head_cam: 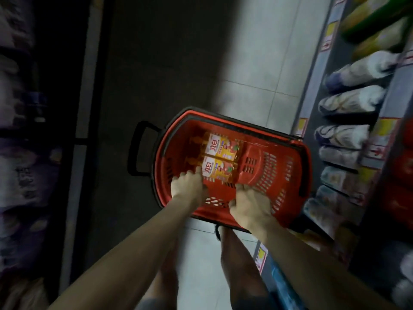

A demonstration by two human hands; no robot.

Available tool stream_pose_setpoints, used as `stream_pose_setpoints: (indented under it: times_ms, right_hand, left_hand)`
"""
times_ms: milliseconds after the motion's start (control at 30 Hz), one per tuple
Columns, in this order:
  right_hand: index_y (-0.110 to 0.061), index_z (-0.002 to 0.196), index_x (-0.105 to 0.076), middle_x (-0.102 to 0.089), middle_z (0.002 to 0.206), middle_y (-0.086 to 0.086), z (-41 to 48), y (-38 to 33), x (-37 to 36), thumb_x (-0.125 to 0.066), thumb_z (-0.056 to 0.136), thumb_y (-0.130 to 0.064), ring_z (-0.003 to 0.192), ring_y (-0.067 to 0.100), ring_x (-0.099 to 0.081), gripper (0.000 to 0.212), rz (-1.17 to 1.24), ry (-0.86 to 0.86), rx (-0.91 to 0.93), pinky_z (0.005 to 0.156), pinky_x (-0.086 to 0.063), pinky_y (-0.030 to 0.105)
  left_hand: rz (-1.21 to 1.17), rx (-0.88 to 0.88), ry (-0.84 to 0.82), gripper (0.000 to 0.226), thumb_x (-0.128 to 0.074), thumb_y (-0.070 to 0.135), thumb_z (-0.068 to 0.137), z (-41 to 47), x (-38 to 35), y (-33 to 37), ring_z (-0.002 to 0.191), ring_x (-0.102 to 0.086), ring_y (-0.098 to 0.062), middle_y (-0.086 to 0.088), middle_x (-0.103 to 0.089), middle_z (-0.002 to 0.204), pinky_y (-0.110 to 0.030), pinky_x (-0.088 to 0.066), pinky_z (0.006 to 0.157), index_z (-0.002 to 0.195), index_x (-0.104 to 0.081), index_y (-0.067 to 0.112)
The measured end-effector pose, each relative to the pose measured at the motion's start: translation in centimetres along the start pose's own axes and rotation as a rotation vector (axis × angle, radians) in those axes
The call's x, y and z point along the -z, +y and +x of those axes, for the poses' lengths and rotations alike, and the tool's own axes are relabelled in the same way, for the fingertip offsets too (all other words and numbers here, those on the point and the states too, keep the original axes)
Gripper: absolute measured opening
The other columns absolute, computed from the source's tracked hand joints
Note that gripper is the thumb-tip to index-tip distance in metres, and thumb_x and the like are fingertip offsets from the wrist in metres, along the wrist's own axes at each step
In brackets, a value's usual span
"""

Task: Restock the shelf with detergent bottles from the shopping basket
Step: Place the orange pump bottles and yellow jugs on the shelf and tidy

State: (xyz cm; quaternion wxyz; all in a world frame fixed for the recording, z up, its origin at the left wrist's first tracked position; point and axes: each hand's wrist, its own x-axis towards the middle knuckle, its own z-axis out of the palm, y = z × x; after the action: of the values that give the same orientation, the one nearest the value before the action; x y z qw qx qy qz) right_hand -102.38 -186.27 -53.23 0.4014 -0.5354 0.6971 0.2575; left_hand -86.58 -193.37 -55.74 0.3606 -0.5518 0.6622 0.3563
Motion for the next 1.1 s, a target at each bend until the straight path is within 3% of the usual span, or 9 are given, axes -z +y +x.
stream_pose_setpoints:
  times_ms: [200, 300, 433, 533, 667, 767, 900, 1000, 1100]
  right_hand:
    - [-0.015, 0.134, -0.059, -0.068, 0.13, 0.009, 9.2, 2.3, -5.7, -0.057, 0.099, -0.037, 0.118, 0.032, -0.067, 0.042, 0.114, -0.064, -0.041, 0.097, -0.055, 0.038]
    - [-0.02, 0.133, -0.061, -0.07, 0.124, 0.01, 13.2, 3.0, -8.4, -0.061, 0.098, -0.041, 0.117, 0.036, -0.067, 0.04, 0.39, -0.151, -0.188, 0.097, -0.056, 0.041]
    - [-0.017, 0.129, -0.066, -0.07, 0.123, 0.008, 17.0, 3.0, -11.5, -0.069, 0.096, -0.036, 0.115, 0.033, -0.066, 0.038, 0.759, -0.208, -0.375, 0.088, -0.045, 0.032]
    - [-0.01, 0.135, -0.062, -0.069, 0.128, 0.009, 19.0, 2.4, -13.2, -0.071, 0.096, -0.027, 0.109, 0.03, -0.064, 0.044, 0.947, -0.203, -0.482, 0.086, -0.043, 0.032]
    - [-0.01, 0.135, -0.062, -0.069, 0.127, 0.011, 20.6, 1.4, -14.2, -0.076, 0.087, -0.035, 0.113, 0.032, -0.065, 0.056, 1.137, -0.168, -0.585, 0.088, -0.045, 0.037]
    - [-0.017, 0.115, -0.07, -0.069, 0.126, 0.008, 21.0, 1.5, -14.9, -0.078, 0.081, -0.033, 0.112, 0.028, -0.064, 0.038, 1.28, -0.174, -0.641, 0.094, -0.045, 0.041]
    - [-0.02, 0.091, -0.068, -0.071, 0.111, 0.003, 20.6, 1.4, -14.7, -0.07, 0.085, -0.015, 0.09, 0.015, -0.064, 0.008, 1.528, -0.2, -0.643, 0.082, -0.045, 0.027]
    - [-0.019, 0.095, -0.066, -0.069, 0.12, 0.007, 20.0, 1.1, -14.2, -0.067, 0.083, -0.006, 0.115, 0.022, -0.063, 0.017, 1.589, -0.189, -0.633, 0.1, -0.042, 0.034]
    - [-0.015, 0.104, -0.07, -0.07, 0.121, 0.005, 19.6, 1.3, -14.3, -0.068, 0.079, -0.008, 0.11, 0.018, -0.064, 0.026, 1.593, -0.18, -0.62, 0.096, -0.042, 0.035]
  left_hand:
    - [-0.129, 0.072, -0.056, 0.05, -0.06, 0.03, 0.098, 8.5, -6.6, -0.4, 0.125, -0.059, -0.036, -0.013, -0.063, 0.132, -0.047, -0.048, 0.099, 0.143, -0.041, 0.018]
    - [-0.361, 0.155, -0.027, 0.054, -0.059, 0.039, 0.1, 12.1, -9.5, -0.3, 0.121, -0.061, -0.037, -0.014, -0.062, 0.129, -0.045, -0.047, 0.088, 0.146, -0.037, 0.021]
    - [-0.584, 0.296, -0.057, 0.08, -0.06, 0.047, 0.099, 16.1, -11.8, -0.4, 0.128, -0.058, -0.039, -0.017, -0.055, 0.141, -0.054, -0.052, 0.103, 0.162, -0.015, 0.027]
    - [-0.796, 0.428, -0.141, 0.075, -0.064, 0.045, 0.099, 19.1, -12.5, -0.4, 0.127, -0.06, -0.037, -0.017, -0.057, 0.144, -0.051, -0.052, 0.107, 0.159, -0.028, 0.017]
    - [-1.006, 0.496, -0.155, 0.068, -0.069, 0.044, 0.086, 21.7, -13.2, 0.2, 0.115, -0.068, -0.033, -0.011, -0.068, 0.13, -0.045, -0.057, 0.102, 0.147, -0.049, 0.019]
    - [-1.169, 0.56, -0.135, 0.067, -0.06, 0.045, 0.072, 22.7, -14.0, 0.5, 0.104, -0.073, -0.03, -0.01, -0.074, 0.117, -0.044, -0.062, 0.095, 0.13, -0.063, 0.013]
    - [-1.203, 0.583, -0.067, 0.061, -0.059, 0.047, 0.078, 22.5, -14.6, 0.9, 0.106, -0.07, -0.029, -0.007, -0.07, 0.118, -0.043, -0.06, 0.097, 0.132, -0.058, 0.018]
    - [-1.184, 0.548, -0.056, 0.061, -0.057, 0.05, 0.078, 21.7, -14.2, 1.1, 0.106, -0.07, -0.029, -0.007, -0.07, 0.116, -0.043, -0.06, 0.097, 0.132, -0.057, 0.021]
    - [-1.187, 0.516, -0.082, 0.032, -0.061, 0.044, 0.093, 21.5, -13.8, 0.5, 0.101, -0.072, -0.027, -0.007, -0.072, 0.11, -0.043, -0.061, 0.097, 0.115, -0.059, 0.021]
